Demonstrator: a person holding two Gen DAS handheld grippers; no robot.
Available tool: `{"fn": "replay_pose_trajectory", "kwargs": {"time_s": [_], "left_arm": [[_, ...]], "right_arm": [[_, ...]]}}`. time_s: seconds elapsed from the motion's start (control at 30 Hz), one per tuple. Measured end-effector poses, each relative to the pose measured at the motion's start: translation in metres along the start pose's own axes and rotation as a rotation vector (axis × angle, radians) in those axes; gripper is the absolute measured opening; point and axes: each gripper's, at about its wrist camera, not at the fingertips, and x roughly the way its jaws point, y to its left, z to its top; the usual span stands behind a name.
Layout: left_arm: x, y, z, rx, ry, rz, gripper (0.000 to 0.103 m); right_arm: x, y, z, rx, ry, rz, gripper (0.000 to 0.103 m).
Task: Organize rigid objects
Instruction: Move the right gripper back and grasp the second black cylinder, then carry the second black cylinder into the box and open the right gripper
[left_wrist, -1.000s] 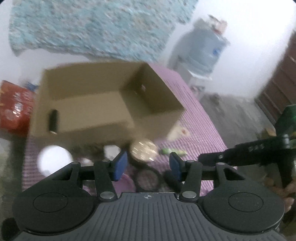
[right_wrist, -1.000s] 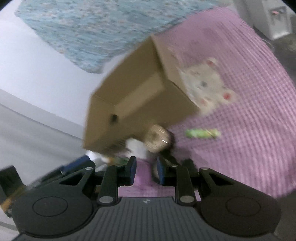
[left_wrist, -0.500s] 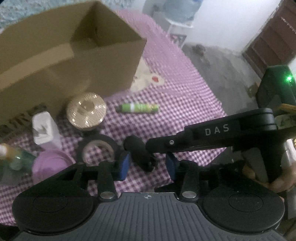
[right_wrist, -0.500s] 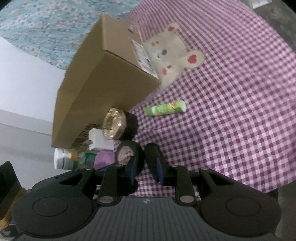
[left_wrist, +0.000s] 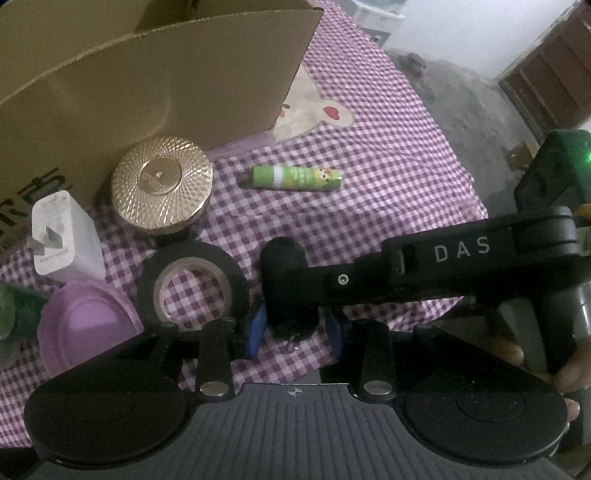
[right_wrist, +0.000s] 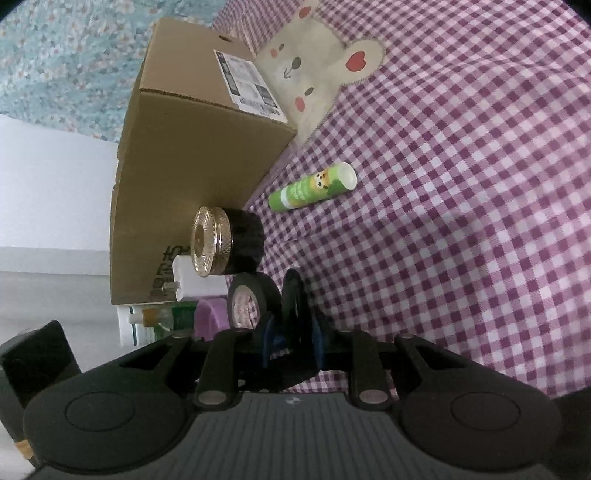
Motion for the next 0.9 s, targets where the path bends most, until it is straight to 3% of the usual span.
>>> {"fn": "replay_pose_trajectory", "kwargs": {"time_s": [0.5,0.67,0.9], "left_arm": [[-0.01,-0.017,-0.002,0.093,-0.042,0.036,0.034],[-0.035,-0.029,-0.011,0.122,-0.099,0.029,0.034],[-0.091,-0.037,-0.027,0.147,-0.236,0.044,0.034]], "right_arm": [[0.001,0.018,-0.001,-0.05,-0.045,0.014,0.019],[-0.018,0.028,-0.014,-0.066,-0.079,0.03,0.018],[-0.056,0.068,-0.033,-0.156,-0.144,0.045,0.018]]}}
